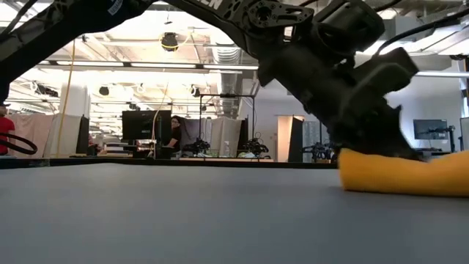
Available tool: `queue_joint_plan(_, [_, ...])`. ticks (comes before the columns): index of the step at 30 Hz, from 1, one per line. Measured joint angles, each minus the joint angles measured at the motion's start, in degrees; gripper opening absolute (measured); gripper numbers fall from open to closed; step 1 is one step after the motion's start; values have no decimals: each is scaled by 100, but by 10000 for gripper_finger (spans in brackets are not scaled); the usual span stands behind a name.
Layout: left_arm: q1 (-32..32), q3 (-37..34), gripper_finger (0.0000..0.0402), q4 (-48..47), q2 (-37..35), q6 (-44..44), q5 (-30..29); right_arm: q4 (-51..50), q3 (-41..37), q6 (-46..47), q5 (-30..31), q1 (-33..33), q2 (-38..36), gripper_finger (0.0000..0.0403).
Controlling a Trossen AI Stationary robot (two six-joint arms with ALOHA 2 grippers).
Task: Roll towel
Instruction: Move the orange microfiber towel to the left of the table
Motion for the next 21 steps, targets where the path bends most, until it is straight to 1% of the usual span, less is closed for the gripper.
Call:
queue_joint_plan(3, [52, -19, 3, -431, -171, -76, 63, -593, 176, 271, 443, 208, -76, 20])
queue_joint_plan(7, [111, -35, 2, -1296, -503, -63, 23, -916, 159, 627, 978, 362, -273, 19])
queue_joint_plan(10, [108, -38, 1, -2215, -791, 70, -332, -969, 159, 674, 1347, 391, -379, 19])
queue_joint_plan(12, [73, -161, 1, -2638, -976, 88, -481, -977, 159, 636, 1544, 379, -418, 19])
queue_joint_plan(14, [16, -496, 1, -2918, -1234, 19, -494, -1007, 161, 634, 1643, 348, -425, 19])
queue_joint_plan(16, [-73, -1001, 0, -2840, -1603, -216, -566, -1006, 158, 541, 1794, 348, -425, 19])
queue_joint_plan(19, [-223, -2064, 0, -2483, -2403, -666, -941, -1011, 156, 396, 2010, 348, -425, 18])
queue_joint_plan(21, [-301, -2978, 0, -2025, -3062, -1218, -1226, -1007, 156, 213, 2169, 341, -458, 18])
